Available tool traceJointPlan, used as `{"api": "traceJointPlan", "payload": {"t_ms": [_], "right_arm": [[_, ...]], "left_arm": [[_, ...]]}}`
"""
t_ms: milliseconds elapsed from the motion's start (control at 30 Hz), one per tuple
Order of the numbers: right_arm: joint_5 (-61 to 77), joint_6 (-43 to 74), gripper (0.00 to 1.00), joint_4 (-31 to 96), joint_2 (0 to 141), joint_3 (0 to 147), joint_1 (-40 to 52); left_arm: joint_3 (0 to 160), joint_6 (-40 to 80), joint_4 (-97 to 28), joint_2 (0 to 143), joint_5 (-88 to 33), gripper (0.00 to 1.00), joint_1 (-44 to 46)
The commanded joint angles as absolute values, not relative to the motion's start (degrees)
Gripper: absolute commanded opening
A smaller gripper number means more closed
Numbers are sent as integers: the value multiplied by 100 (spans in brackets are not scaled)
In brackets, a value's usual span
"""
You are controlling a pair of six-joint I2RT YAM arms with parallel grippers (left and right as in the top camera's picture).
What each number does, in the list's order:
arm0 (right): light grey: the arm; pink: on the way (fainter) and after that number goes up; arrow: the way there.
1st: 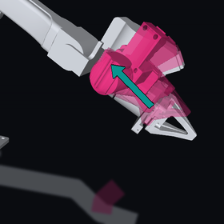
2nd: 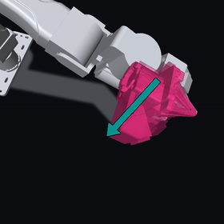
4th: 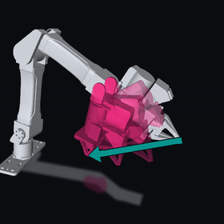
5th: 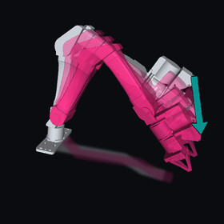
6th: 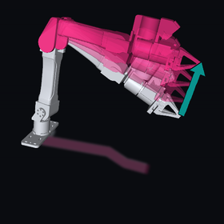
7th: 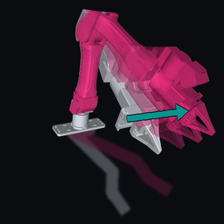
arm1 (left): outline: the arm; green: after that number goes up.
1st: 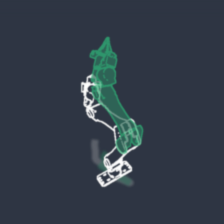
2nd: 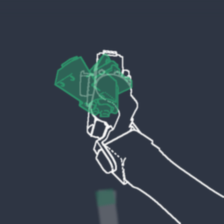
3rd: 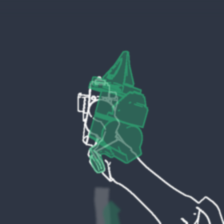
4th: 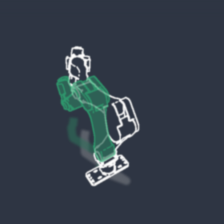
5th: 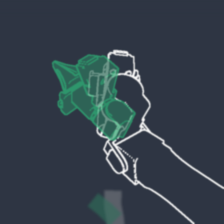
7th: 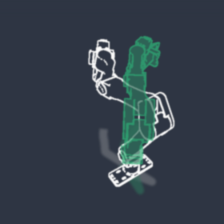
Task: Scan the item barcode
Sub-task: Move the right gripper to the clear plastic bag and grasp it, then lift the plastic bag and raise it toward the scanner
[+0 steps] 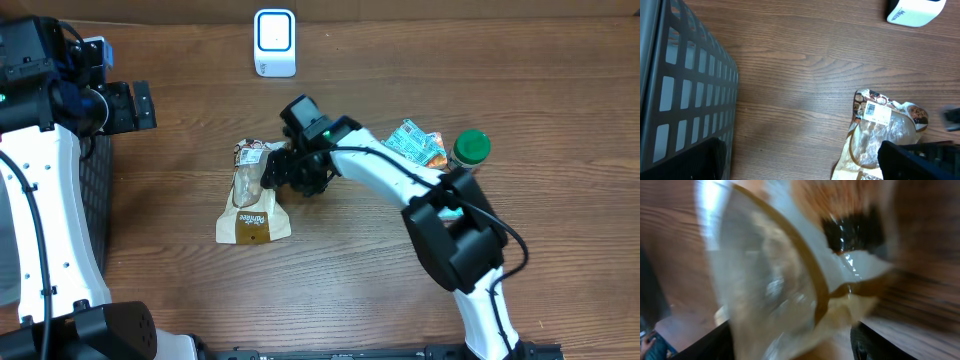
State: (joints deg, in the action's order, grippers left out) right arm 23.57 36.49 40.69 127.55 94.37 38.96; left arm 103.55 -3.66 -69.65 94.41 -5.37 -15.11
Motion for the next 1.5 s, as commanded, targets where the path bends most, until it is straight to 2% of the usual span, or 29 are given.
{"api": "traceJointPlan", "payload": {"t_ms": [0,167,267,433,567,667,767,833,1300,1467], "right_arm": [[2305,3927,67,4010,12973,9395,4001],[2316,3927,67,3868,13155,9395,4176],[2316,3929,61,3809,13231,9386,4206],[2316,3944,47,3793,13253,9380,4204],[2294,3927,27,3815,13253,9380,4204],[2217,3876,22,3868,13253,9380,4191],[1990,3876,9,3975,13253,9380,4145],[2001,3854,4,3972,13253,9380,4073],[2123,3817,4,4698,13251,9382,3474],[2628,2945,4,4657,13209,9421,3437]], "left_arm": [[10429,-515,-6963,9445,-539,100,-1535],[10429,-515,-6963,9445,-539,100,-1535],[10429,-515,-6963,9445,-539,99,-1535],[10429,-515,-6963,9445,-537,100,-1535],[10429,-515,-6963,9445,-539,100,-1535],[10429,-515,-6963,9445,-539,100,-1535],[10429,-515,-6963,9445,-539,100,-1535],[10429,-515,-6963,9445,-537,100,-1535],[10429,-515,-6963,9445,-539,100,-1535],[10429,-515,-6963,9445,-539,99,-1535]]}}
